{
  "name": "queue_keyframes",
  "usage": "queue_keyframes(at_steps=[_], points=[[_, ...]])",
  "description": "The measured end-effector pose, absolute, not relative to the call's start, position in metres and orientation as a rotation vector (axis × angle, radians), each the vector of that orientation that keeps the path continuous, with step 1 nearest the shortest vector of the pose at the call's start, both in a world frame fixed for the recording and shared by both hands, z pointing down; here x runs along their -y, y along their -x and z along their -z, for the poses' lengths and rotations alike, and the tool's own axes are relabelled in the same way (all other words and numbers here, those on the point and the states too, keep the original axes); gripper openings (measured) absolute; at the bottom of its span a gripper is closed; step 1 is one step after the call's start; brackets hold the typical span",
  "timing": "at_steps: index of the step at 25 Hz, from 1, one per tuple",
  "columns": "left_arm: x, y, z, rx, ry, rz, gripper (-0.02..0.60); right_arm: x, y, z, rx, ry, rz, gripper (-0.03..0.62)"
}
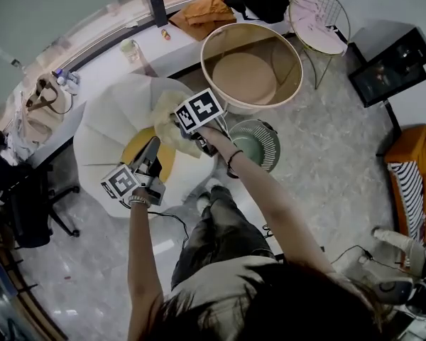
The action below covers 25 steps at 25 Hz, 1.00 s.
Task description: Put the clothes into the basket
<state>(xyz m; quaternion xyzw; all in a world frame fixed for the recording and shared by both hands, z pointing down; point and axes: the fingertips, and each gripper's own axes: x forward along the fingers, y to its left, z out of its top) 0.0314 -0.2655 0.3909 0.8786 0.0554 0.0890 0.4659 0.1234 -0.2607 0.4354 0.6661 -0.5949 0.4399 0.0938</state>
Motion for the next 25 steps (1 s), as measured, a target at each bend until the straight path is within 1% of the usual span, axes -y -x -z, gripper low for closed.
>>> queue_keyframes(at_steps=[13,20,25], points=[[0.203,-0.097,-0.403,-0.295,-2.138,-0.361,0.011,0.178,-0.181,-0.448,1.661,-2.113,-1.380,0.057],[0.150,-0.141,-0.403,-0.402,-2.127,-0.424,0.011,0.117,-0.219,-0.457,1.570,-2.192,-1.430,0.057],[0.116,-0.162,-0.408,-0.450,-2.115,-0.469,0.011,0.076,-0.231,-0.467,1.526,-2.233,-1.466,0.057]])
